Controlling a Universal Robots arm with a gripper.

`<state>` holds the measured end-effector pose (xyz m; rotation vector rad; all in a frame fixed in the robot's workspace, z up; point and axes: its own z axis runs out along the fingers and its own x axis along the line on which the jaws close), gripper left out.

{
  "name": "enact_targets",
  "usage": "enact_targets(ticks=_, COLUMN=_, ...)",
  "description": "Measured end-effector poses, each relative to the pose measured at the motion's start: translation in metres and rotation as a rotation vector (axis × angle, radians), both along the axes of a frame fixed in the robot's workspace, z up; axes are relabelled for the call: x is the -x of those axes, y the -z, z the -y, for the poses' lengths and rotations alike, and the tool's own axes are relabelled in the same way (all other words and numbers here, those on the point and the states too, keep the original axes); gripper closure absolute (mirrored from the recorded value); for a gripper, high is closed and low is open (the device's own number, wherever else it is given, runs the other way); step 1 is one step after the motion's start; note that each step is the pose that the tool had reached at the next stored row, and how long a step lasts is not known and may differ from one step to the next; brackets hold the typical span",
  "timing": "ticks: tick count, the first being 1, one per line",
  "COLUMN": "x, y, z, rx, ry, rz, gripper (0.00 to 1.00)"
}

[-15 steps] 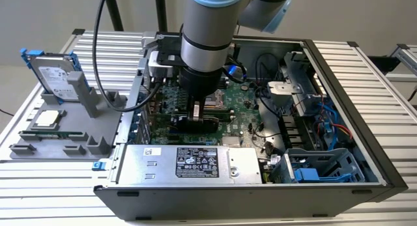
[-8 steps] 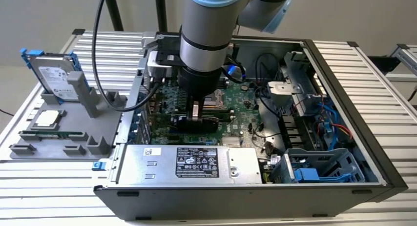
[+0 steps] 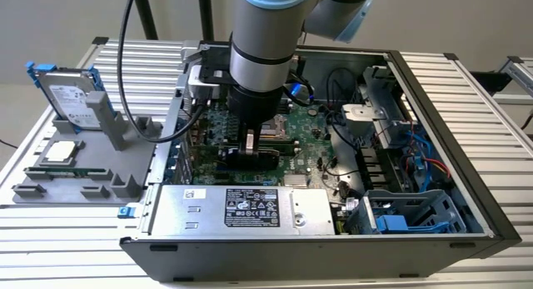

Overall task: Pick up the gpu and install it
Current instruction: 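Insert the gpu into the slot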

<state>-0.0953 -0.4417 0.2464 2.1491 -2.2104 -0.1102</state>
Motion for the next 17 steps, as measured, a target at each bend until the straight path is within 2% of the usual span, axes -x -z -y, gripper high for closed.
enact_targets(ticks=5, x=0.0002, y=0.0029, z=0.0, rx=0.0001, ry=0.0, rz=-0.0003, gripper=1.0)
enact_targets(ticks=11, x=0.0001, y=0.0034, z=0.0, rx=-0.0001, ry=0.0, rz=0.0, gripper=1.0)
enact_targets(ticks=12, x=0.0, y=0.004, z=-0.0002, rx=-0.0018, ry=0.0, rz=0.0009, gripper=0.0)
enact_targets(ticks=17, x=-0.0001, y=0.0026, z=0.0, rx=0.0003, ry=0.0, rz=-0.0002, gripper=0.0)
